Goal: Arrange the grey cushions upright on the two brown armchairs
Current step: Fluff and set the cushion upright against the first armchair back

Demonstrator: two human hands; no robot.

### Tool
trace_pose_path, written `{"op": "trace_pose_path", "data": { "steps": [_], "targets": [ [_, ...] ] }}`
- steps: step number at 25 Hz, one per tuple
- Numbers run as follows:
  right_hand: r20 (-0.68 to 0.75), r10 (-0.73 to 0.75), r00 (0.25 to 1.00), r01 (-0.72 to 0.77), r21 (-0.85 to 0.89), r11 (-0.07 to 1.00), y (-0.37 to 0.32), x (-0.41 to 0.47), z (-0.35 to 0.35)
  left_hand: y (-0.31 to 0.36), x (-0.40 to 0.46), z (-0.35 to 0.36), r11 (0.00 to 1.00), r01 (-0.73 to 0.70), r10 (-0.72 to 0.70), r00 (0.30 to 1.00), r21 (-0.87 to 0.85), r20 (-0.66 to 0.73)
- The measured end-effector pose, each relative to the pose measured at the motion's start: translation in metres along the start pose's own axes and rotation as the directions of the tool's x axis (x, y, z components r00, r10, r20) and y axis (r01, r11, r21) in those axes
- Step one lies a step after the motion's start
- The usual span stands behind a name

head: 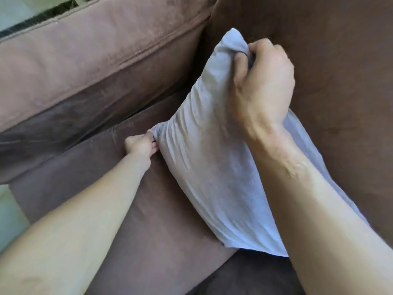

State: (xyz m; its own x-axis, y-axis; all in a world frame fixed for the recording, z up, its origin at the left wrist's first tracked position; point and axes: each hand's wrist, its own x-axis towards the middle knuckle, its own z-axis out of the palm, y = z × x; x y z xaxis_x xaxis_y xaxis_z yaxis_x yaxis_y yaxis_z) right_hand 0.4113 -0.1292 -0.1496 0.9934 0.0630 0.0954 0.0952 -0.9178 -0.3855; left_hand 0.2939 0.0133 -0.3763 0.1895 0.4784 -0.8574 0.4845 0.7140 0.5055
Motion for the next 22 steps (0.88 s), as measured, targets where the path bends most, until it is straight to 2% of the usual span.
{"op": "trace_pose_path", "data": {
  "steps": [4, 8, 10, 12, 14, 16, 17, 18, 19, 20, 21, 22],
  "targets": [
    [-0.086, 0.045, 0.995, -0.036, 0.100, 0.994, 0.006, 0.003, -0.007, -0.010, 0.011, 0.000, 0.996, -0.042, 0.047, 0.997, 0.082, -0.054],
    [-0.169, 0.069, 0.983, -0.042, 0.159, 0.986, 0.010, 0.008, -0.015, -0.012, 0.019, -0.015, 0.952, -0.083, 0.161, 0.955, 0.293, -0.251],
    [-0.169, 0.080, 0.982, -0.050, 0.175, 0.983, 0.013, 0.009, -0.015, -0.008, 0.010, -0.012, 0.893, -0.113, 0.250, 0.929, 0.436, -0.272],
    [-0.152, 0.066, 0.986, -0.035, 0.201, 0.979, 0.013, 0.008, -0.014, -0.008, 0.005, -0.007, 0.877, -0.140, 0.288, 0.919, 0.460, -0.269],
    [-0.176, -0.020, 0.984, 0.054, 0.189, 0.980, 0.009, -0.005, -0.018, -0.011, 0.004, -0.011, 0.883, -0.175, 0.300, 0.924, 0.436, -0.237],
    [-0.186, -0.221, 0.957, 0.254, 0.176, 0.951, 0.008, -0.046, -0.021, -0.020, 0.017, -0.020, 0.913, -0.160, 0.250, 0.946, 0.374, -0.205],
    [-0.127, -0.325, 0.937, 0.346, 0.222, 0.912, 0.011, -0.078, -0.023, -0.024, 0.022, -0.024, 0.932, -0.143, 0.213, 0.960, 0.333, -0.182],
    [-0.004, -0.403, 0.915, 0.384, 0.310, 0.870, 0.017, -0.116, -0.021, -0.023, 0.022, -0.027, 0.940, -0.137, 0.192, 0.970, 0.311, -0.152],
    [0.182, -0.435, 0.882, 0.345, 0.379, 0.858, 0.027, -0.156, -0.017, -0.019, 0.017, -0.028, 0.944, -0.139, 0.184, 0.974, 0.300, -0.129],
    [0.411, -0.395, 0.822, 0.234, 0.388, 0.892, 0.038, -0.193, -0.010, -0.016, 0.013, -0.028, 0.942, -0.146, 0.187, 0.976, 0.301, -0.111],
    [0.641, -0.277, 0.716, 0.097, 0.301, 0.949, 0.053, -0.226, -0.001, -0.013, 0.011, -0.029, 0.939, -0.158, 0.194, 0.977, 0.306, -0.092],
    [0.791, -0.106, 0.603, -0.036, 0.159, 0.987, 0.075, -0.256, 0.013, -0.012, 0.010, -0.029, 0.938, -0.168, 0.199, 0.977, 0.304, -0.072]
  ]
}}
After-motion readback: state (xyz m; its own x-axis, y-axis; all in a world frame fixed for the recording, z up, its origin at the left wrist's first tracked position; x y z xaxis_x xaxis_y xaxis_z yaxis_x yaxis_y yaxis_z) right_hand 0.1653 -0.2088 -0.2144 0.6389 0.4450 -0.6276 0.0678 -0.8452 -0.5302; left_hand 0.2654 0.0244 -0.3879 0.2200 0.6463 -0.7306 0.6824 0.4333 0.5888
